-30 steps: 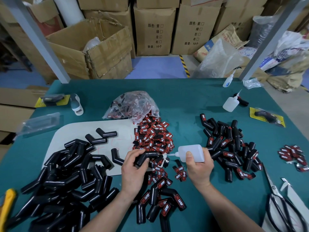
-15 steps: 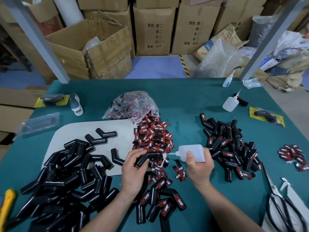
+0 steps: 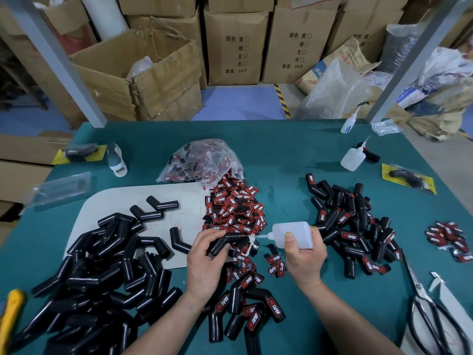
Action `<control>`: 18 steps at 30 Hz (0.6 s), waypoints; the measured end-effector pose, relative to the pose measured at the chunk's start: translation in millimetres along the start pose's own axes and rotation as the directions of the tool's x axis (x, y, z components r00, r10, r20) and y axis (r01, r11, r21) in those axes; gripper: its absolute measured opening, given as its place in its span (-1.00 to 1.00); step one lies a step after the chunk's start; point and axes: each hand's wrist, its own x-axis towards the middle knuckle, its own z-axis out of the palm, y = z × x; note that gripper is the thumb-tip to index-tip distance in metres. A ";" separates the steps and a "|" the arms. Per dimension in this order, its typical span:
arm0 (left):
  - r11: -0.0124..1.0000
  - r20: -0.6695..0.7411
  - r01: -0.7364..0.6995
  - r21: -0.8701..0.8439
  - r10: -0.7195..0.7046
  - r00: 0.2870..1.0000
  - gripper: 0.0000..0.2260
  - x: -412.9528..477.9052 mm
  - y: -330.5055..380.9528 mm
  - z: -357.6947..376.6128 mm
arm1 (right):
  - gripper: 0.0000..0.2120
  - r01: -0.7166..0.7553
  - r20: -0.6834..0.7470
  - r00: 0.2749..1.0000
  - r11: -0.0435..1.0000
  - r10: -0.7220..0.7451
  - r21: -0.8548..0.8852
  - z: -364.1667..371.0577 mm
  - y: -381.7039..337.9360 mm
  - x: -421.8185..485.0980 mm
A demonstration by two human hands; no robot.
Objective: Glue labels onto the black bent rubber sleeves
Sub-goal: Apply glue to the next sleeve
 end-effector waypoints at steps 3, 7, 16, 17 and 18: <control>1.000 -0.002 -0.011 0.012 0.011 1.000 -0.58 -0.6 -0.1 -0.2 | -0.76 0.004 -0.001 1.000 1.000 -0.004 -0.002 0.3 -0.2 -1.0; 0.999 0.002 -0.011 0.030 0.011 1.000 -0.59 0.1 -1.2 0.0 | -0.76 0.004 -0.002 1.000 1.000 -0.004 -0.001 0.5 -0.2 -1.2; 0.998 0.008 0.011 -0.068 -0.011 1.000 -0.59 0.0 -2.5 2.7 | -0.82 -0.016 -0.034 0.999 1.000 0.016 0.017 0.7 1.0 -3.6; 0.995 0.013 0.026 -0.096 -0.024 1.000 -0.59 -0.1 -4.1 3.2 | -0.82 -0.017 -0.036 0.999 1.000 0.017 0.016 0.9 0.7 -4.1; 0.992 0.024 0.041 -0.115 -0.039 0.999 -0.59 -0.3 -5.8 3.3 | -0.82 -0.017 -0.036 0.999 1.000 0.017 0.016 1.0 0.3 -4.7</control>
